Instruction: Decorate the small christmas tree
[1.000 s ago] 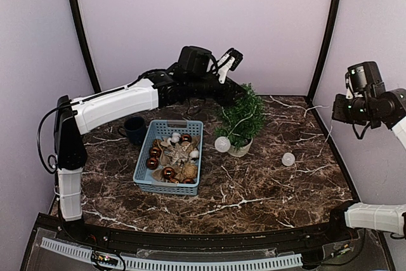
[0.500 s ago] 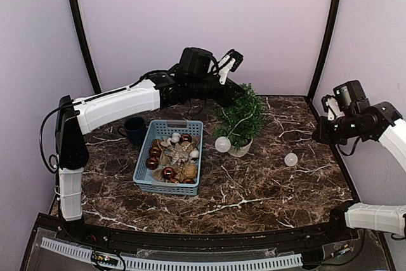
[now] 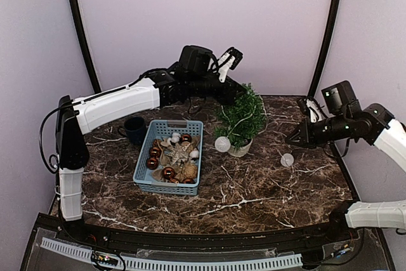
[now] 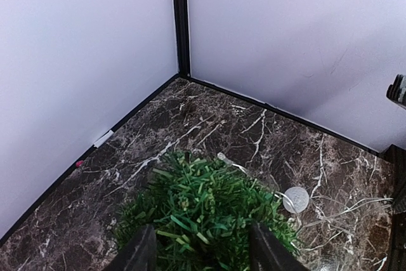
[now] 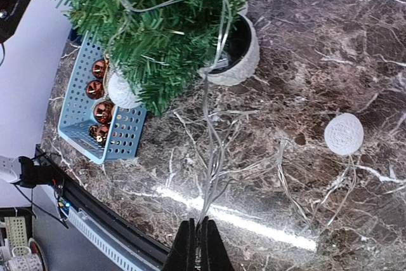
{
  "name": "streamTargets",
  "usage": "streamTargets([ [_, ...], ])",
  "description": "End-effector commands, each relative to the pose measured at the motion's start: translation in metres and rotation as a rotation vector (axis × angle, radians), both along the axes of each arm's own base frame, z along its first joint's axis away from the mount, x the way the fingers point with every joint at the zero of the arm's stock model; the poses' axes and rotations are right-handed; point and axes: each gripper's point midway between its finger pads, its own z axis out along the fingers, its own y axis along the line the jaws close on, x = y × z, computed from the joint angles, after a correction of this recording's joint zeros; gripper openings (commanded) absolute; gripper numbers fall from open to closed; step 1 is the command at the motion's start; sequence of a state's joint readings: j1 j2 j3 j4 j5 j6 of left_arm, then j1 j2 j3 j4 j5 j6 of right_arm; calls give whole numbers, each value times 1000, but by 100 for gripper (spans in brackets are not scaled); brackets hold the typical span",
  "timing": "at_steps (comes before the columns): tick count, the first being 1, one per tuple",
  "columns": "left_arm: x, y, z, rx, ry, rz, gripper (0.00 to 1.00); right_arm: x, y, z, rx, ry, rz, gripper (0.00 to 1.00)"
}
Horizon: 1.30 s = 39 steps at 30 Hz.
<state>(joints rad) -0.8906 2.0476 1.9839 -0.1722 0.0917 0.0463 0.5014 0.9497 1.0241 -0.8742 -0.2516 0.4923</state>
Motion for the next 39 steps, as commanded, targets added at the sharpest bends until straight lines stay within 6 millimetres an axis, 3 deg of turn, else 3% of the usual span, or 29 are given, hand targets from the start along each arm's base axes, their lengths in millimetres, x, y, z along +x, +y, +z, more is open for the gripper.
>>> streamTargets([
  [1,-3,10,38,-33,-60,18,57,4,26,18,113,-37,61,0],
  [6,-5,25,52,-22,-97,59,67,4,44,15,137,-24,106,0],
  [7,-4,34,64,-29,-118,91,70,3,47,16,143,-25,116,0],
  [10,-8,49,66,-23,-124,127,75,2,52,26,165,-39,133,0],
  [13,-25,66,71,-60,-119,129,77,-3,58,35,204,-40,164,0],
  [14,-37,71,84,-99,-123,115,77,-4,60,36,218,-38,176,0],
  [15,-41,71,71,-98,-107,104,77,-6,62,38,231,-33,191,0],
  [16,-52,74,82,-140,-108,88,77,-8,64,39,238,-29,202,0],
  [17,-59,74,67,-135,-73,80,77,-10,65,40,241,-26,209,0],
  [18,-67,78,73,-160,-72,74,76,-11,66,40,241,-24,215,0],
  [19,-74,77,59,-157,-40,66,76,-12,66,41,242,-25,220,0],
  [20,-82,78,68,-194,-47,46,75,-12,66,43,244,-27,225,0],
  [21,-92,75,52,-187,-13,27,75,-13,67,44,248,-26,232,0],
  [22,-101,73,59,-226,-18,-7,74,-14,68,47,257,-29,238,0],
  [23,-113,68,42,-220,22,-44,73,-13,69,49,266,-33,240,0],
  [24,-119,65,45,-251,19,-67,73,-12,70,50,274,-36,239,0],
  [26,-137,54,17,-248,70,-124,73,-11,73,55,297,-47,239,0],
  [29,-161,30,-3,-238,99,-215,75,-8,77,58,320,-53,238,0],
  [31,-165,12,-25,-196,115,-241,77,-5,78,57,323,-53,237,0],
  [32,-165,6,-23,-195,111,-251,77,-5,79,58,326,-55,237,0],
  [33,-165,-1,-34,-172,113,-260,78,-4,79,60,328,-58,237,0],
  [39,-156,-25,-38,-159,75,-285,83,-4,80,62,335,-63,236,0],
])
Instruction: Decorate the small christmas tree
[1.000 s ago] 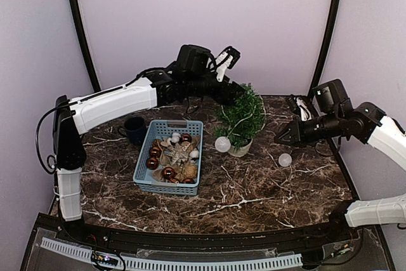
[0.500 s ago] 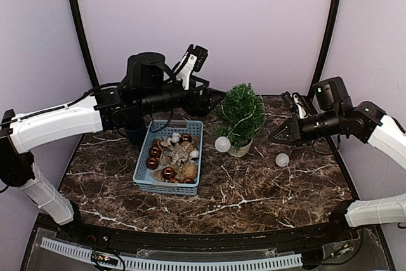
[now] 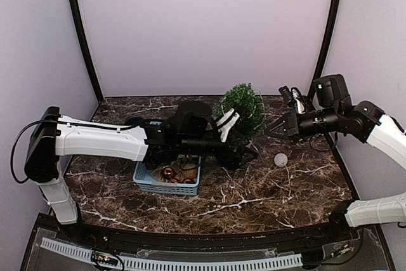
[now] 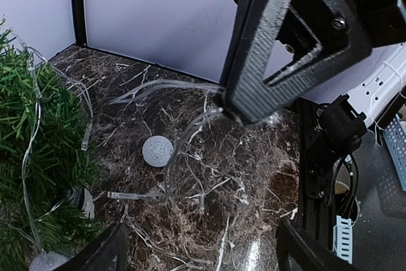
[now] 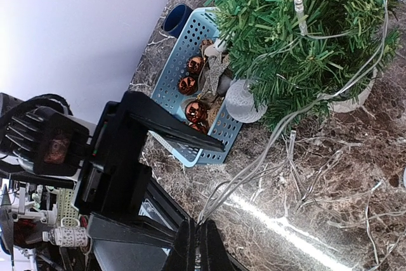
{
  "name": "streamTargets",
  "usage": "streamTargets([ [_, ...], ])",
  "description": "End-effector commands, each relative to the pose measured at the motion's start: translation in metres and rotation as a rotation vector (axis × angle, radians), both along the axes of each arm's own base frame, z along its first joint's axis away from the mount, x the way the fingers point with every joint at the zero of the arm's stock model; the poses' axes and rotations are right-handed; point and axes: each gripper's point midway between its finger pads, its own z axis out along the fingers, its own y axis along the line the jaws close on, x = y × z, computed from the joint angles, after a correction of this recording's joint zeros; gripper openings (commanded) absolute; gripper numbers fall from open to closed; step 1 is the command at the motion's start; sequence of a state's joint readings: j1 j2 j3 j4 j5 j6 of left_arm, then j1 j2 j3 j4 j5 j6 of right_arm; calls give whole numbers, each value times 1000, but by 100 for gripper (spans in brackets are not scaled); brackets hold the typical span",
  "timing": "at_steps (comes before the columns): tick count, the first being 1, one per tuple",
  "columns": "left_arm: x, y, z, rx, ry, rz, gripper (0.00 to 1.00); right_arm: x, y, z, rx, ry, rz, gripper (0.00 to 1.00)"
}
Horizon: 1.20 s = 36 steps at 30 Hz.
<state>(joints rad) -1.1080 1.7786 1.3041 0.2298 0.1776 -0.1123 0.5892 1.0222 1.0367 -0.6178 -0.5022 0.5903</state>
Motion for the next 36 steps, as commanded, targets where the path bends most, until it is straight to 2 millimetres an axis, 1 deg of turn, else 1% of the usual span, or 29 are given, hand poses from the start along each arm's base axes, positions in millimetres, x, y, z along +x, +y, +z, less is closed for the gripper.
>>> streamTargets([
  [1,5,-15,42,-97,-87,-33,84,2,8,20,56,-45,18,0],
  [7,15,-26,31,-78,-104,-13,85,1,9,19,61,-43,24,0],
  [10,16,-31,36,-89,-111,-21,82,1,9,20,68,-43,25,0],
  [11,16,-33,34,-91,-109,-27,77,1,10,20,70,-44,26,0],
  [12,16,-34,37,-100,-114,-29,74,1,10,21,73,-46,26,0],
  [13,16,-36,35,-96,-111,-31,64,1,9,22,74,-49,23,0],
  [14,17,-37,36,-96,-112,-30,59,2,9,22,75,-51,19,0],
  [15,18,-37,33,-88,-109,-26,47,2,8,22,73,-55,15,0],
  [16,19,-37,33,-86,-108,-22,41,3,7,23,72,-60,8,0],
  [17,21,-35,33,-81,-106,-4,30,4,5,22,65,-66,-6,0],
  [18,22,-33,30,-75,-102,9,26,9,1,20,47,-79,-37,0],
  [19,27,-29,35,-87,-103,50,23,11,-4,16,24,-84,-66,0],
  [20,28,-24,29,-80,-86,71,18,14,-8,14,6,-96,-91,0],
  [21,32,-19,38,-103,-96,104,15,16,-13,10,-14,-107,-117,0],
  [22,32,-15,31,-98,-80,119,10,19,-18,6,-32,-115,-146,1],
  [24,28,-11,35,-114,-69,118,5,22,-26,-3,-59,-123,-190,7],
  [25,27,-9,36,-111,-63,118,3,22,-30,-8,-66,-124,-209,12],
  [26,28,-8,37,-111,-52,124,1,23,-34,-14,-72,-121,-235,20],
  [28,30,-5,36,-93,-32,153,0,25,-47,-32,-102,-97,-311,40],
  [29,31,-3,33,-79,-24,164,0,25,-54,-44,-125,-81,-348,48],
  [30,33,0,35,-82,-18,179,0,25,-61,-56,-145,-66,-383,52],
  [31,32,2,33,-74,-10,182,0,24,-66,-69,-169,-47,-408,55],
  [33,32,3,33,-73,2,188,0,21,-72,-90,-190,-13,-429,55],
  [34,31,4,34,-74,6,186,0,19,-71,-98,-188,0,-426,54],
  [36,28,1,32,-72,11,164,1,17,-69,-104,-172,15,-418,54],
])
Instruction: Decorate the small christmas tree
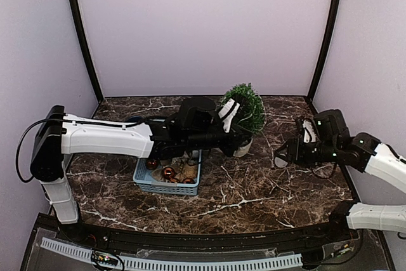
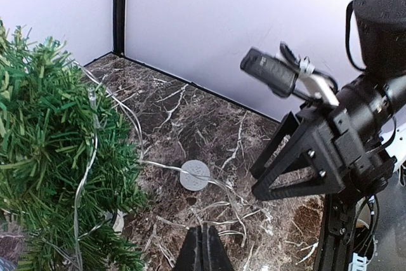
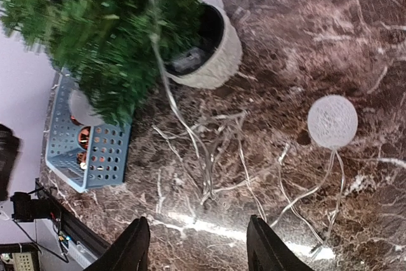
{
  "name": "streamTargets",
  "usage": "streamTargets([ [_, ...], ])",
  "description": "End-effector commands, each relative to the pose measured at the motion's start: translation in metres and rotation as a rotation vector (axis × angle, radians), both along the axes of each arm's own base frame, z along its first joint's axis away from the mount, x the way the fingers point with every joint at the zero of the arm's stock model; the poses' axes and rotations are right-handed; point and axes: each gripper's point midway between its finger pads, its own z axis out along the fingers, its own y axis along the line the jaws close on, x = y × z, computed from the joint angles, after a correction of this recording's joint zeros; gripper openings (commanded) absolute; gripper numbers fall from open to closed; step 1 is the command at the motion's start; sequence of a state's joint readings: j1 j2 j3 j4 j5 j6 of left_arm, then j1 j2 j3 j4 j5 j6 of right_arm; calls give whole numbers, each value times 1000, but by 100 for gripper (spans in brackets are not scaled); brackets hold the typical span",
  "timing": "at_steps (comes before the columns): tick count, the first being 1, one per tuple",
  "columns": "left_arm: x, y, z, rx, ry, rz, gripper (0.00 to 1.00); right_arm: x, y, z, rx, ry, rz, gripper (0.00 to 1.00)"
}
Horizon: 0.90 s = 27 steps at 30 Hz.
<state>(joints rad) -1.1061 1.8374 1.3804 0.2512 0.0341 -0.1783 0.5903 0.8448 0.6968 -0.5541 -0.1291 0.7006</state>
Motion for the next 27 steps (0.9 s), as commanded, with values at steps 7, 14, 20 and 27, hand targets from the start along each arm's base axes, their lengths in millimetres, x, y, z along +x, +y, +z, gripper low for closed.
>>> streamTargets([
  [7,-9,9,22,-44,66,-4,22,7,-53,-44,-191,64,-250,62],
  [14,-18,21,27,-64,118,-2,38,13,-77,-94,-245,166,-307,56],
  [20,-20,39,31,-55,127,36,42,35,-71,-100,-249,156,-297,58],
  [27,-22,54,29,-48,134,71,42,54,-78,-113,-332,165,-315,49],
])
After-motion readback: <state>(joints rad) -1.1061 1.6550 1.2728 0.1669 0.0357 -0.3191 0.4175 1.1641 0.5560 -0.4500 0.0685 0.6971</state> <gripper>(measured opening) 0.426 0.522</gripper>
